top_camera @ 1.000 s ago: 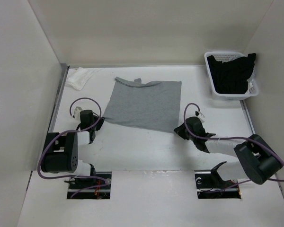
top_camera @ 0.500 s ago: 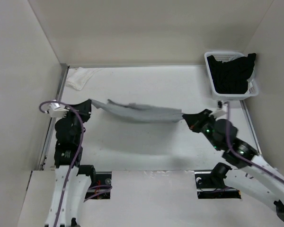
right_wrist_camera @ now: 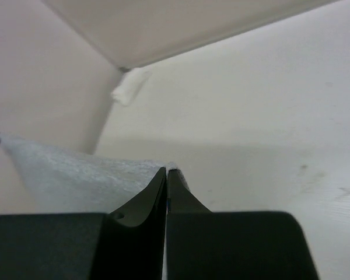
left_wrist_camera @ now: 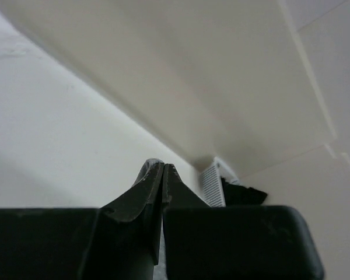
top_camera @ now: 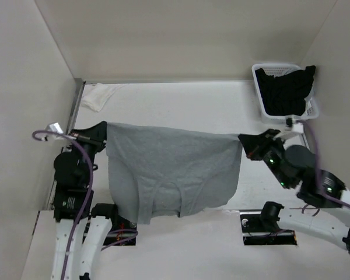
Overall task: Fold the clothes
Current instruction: Fold the tank top
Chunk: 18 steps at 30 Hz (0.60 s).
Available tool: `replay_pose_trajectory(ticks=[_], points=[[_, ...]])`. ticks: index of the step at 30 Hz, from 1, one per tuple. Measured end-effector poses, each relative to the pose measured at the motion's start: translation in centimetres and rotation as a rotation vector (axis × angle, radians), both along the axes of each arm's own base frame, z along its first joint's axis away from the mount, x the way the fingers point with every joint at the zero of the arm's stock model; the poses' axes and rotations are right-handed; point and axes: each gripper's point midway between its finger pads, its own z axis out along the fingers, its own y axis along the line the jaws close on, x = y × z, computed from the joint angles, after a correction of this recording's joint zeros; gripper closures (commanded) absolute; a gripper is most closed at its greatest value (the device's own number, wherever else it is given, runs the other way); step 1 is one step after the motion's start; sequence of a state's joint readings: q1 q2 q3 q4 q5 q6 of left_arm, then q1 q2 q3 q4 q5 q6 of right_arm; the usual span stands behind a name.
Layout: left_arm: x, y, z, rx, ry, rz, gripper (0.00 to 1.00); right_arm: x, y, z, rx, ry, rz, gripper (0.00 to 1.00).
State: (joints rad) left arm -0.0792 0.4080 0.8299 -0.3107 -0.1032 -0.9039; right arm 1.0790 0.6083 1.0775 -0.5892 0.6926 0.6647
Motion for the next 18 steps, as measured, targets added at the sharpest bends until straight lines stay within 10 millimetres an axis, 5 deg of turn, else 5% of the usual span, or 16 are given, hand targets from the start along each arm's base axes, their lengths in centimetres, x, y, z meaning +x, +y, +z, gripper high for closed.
replay_pose_trajectory(ticks=[11, 14, 18], points=[[15.8, 0.3, -22.6, 0.043, 0.638, 0.080, 1.00, 19.2, -0.4, -21.3, -0.174, 0.485, -0.134, 1.00], [21.4, 0.0, -24.3, 0.047, 0.678, 0.085, 1.00, 24.1, -0.3, -23.2, -0.148, 0.545, -0.114, 1.00], [27.8, -0.6, -22.3, 0.047, 0.602, 0.068, 1.00, 30.6, -0.7, -21.5, -0.103, 0.495, -0.108, 1.00]])
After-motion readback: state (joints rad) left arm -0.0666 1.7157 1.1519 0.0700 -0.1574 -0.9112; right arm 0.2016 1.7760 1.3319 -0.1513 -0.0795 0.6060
